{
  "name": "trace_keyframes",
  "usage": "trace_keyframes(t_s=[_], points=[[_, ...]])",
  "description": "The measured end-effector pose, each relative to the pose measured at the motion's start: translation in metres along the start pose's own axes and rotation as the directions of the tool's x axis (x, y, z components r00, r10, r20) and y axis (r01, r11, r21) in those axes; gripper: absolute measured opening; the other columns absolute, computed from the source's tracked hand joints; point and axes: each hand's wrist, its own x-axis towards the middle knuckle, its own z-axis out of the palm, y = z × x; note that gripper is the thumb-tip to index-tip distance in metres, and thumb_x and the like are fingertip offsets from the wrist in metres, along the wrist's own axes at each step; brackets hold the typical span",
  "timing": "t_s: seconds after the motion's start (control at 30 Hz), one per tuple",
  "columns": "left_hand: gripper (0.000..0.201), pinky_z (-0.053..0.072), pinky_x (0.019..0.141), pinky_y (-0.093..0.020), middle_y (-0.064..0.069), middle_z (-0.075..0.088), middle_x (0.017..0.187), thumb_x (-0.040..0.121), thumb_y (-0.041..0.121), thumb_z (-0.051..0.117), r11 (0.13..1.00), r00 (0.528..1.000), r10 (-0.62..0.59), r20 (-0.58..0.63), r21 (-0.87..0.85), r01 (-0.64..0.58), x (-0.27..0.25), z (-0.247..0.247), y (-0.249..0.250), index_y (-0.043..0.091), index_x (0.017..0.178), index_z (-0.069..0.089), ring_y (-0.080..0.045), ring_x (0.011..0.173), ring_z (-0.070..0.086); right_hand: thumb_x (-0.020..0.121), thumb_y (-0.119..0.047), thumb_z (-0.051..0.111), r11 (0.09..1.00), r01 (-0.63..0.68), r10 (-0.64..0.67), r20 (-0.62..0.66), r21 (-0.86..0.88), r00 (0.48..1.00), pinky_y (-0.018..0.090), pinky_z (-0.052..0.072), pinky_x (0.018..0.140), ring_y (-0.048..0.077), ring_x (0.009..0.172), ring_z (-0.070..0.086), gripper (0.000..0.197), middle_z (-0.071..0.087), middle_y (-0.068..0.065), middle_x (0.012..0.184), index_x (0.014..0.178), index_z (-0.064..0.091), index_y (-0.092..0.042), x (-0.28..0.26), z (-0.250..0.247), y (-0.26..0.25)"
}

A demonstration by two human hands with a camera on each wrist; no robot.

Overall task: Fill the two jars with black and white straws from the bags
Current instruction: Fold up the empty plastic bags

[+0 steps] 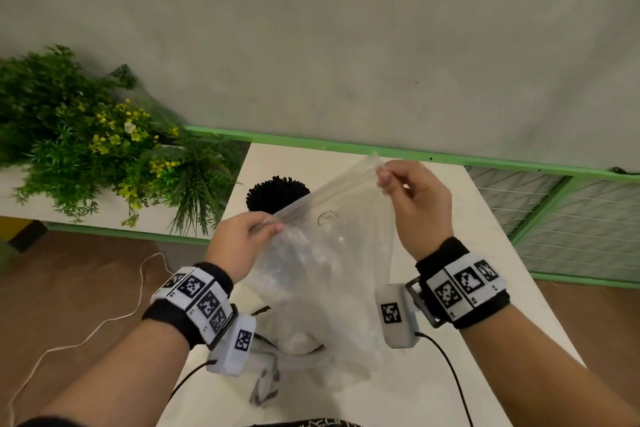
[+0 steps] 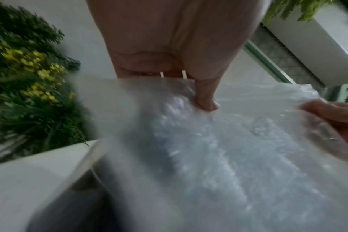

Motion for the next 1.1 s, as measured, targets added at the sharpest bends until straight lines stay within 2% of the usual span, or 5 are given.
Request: trace_keyframes(t_s=[0.23,0.4,0.57,0.87,1.1], points=[[0.018,0.043,0.064,-0.033,-0.002,0.058,0.068,0.094,0.03,0.055,1.0,0.986,0.001,-0.167,0.013,0.001,0.011,-0.015,-0.004,0.026,0.079,0.065,-0.021,0.065,0.051,0.089,-0.023,0.067,0.99,-0.134,0.131,0.054,0.046,0.99,0.027,0.052,0.077,0.013,0.09,0.064,0.022,0.063,-0.006,0.107,0.105,0.058,-0.035,0.003,-0.014,0.006],[0.024,0.039,0.062,-0.031,0.001,0.05,0.065,0.098,0.032,0.046,0.996,0.958,-0.023,-0.285,-0.088,-0.003,0.022,-0.026,0.009,0.019,0.082,0.058,-0.017,0.061,0.045,0.072,-0.045,0.078,0.95,-0.275,0.308,0.324,-0.145,0.894,0.017,0.047,0.082,0.002,0.102,0.055,0.08,0.05,-0.012,0.118,0.133,0.03,-0.024,-0.037,-0.013,0.031],[0.025,0.036,0.058,-0.027,0.001,0.05,0.069,0.099,0.03,0.046,0.995,0.919,-0.006,-0.393,-0.093,-0.033,0.028,-0.037,0.017,0.013,0.085,0.058,-0.014,0.062,0.043,0.093,-0.024,0.06,0.905,-0.296,0.386,0.299,-0.305,0.872,0.034,0.047,0.075,0.017,0.086,0.058,0.012,0.062,0.001,0.088,0.092,0.056,-0.012,-0.059,-0.01,0.062],[0.033,0.034,0.054,-0.026,0.0,0.044,0.06,0.084,0.044,0.067,0.997,0.873,-0.077,-0.481,-0.014,0.08,0.036,-0.054,-0.001,0.016,0.069,0.058,-0.014,0.056,0.037,0.102,-0.015,0.039,0.909,-0.403,0.403,-0.016,-0.104,0.915,0.03,0.04,0.057,0.013,0.061,0.043,0.021,0.048,-0.005,0.071,0.084,0.049,-0.02,-0.049,-0.011,0.069],[0.029,0.054,0.073,-0.04,-0.002,0.057,0.076,0.077,0.046,0.073,0.976,0.776,-0.198,-0.598,-0.193,0.101,0.04,-0.072,-0.006,0.023,0.075,0.055,-0.018,0.071,0.056,0.101,-0.008,0.031,0.835,-0.542,0.551,-0.143,0.098,0.822,0.021,0.035,0.042,0.01,0.05,0.035,0.03,0.038,-0.002,0.065,0.082,0.048,-0.025,-0.047,-0.017,0.083]])
